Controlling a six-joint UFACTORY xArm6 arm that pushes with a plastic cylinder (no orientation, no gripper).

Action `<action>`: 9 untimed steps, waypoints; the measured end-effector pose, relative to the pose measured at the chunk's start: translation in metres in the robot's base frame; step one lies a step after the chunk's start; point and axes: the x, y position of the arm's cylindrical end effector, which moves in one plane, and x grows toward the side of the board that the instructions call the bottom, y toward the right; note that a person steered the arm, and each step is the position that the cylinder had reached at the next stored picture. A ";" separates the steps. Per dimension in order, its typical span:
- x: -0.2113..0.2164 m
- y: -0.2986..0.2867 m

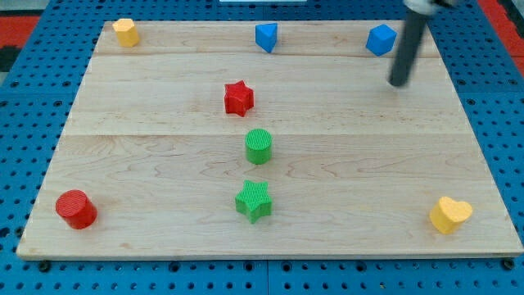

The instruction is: Move the yellow heart towards top center

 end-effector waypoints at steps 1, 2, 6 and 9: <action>0.113 0.051; 0.209 0.050; 0.064 -0.121; 0.018 -0.101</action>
